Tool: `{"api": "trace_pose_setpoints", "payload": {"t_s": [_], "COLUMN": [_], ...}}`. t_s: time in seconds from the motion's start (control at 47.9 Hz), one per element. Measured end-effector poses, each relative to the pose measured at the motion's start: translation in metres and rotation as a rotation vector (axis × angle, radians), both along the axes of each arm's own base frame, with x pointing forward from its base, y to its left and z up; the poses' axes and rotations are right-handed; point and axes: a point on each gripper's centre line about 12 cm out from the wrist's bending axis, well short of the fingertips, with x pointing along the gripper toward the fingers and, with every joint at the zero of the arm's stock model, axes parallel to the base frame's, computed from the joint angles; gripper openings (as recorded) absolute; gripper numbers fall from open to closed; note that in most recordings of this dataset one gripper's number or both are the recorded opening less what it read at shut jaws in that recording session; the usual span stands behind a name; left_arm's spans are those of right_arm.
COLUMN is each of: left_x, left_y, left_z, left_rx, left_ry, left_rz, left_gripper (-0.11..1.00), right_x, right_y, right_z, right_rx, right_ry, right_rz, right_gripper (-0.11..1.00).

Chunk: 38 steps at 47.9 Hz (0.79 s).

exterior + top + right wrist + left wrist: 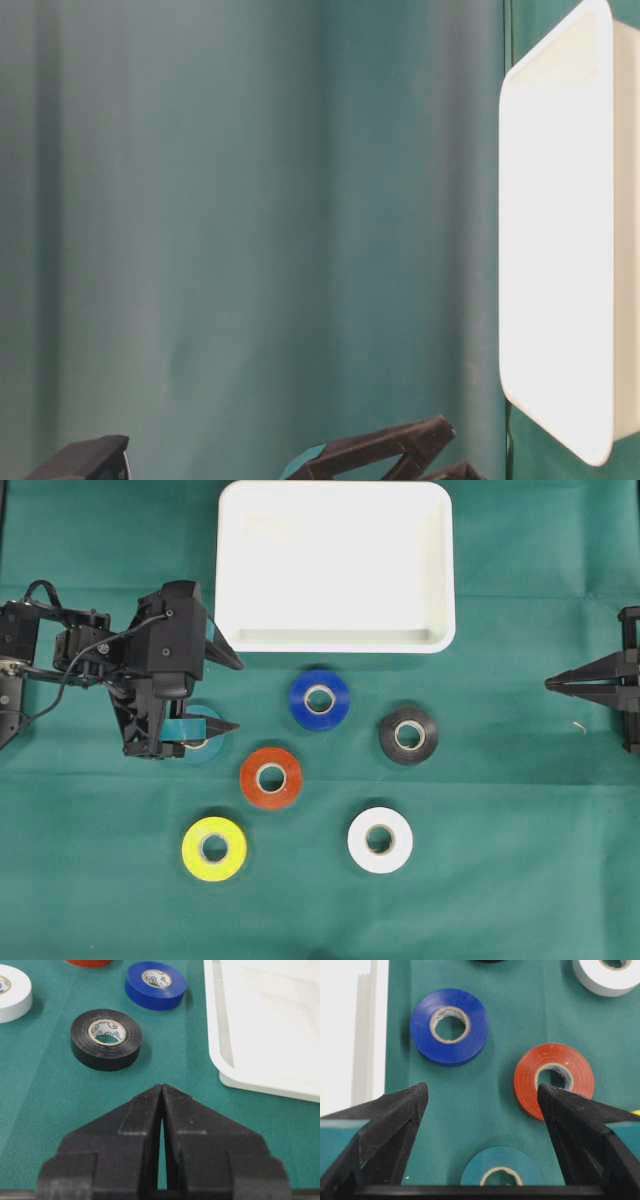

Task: Put the tape into the white case with the left arm.
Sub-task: 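Move the left gripper down over the yellow tape roll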

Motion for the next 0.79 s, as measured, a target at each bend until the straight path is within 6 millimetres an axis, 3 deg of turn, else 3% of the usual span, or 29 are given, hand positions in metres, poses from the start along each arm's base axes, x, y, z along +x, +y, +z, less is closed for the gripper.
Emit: {"api": "trace_pose_setpoints", "payload": {"t_s": [0.313, 0.793], "left_x": [0.000, -0.004], "left_y": [-0.011, -0.060], "left_z": [0.000, -0.010], "left_rx": [-0.002, 0.001], "left_ry": [0.000, 0.032], "left_rz": [-0.032, -0.183], "left_gripper": [1.00, 1.00], "right_x": [0.000, 0.000], "right_y": [0.000, 0.000], "right_z": [0.000, -0.001], "right_rx": [0.000, 0.000], "right_ry": [0.000, 0.002], "right_rz": [0.000, 0.000], "right_gripper": [-0.09, -0.09]}}
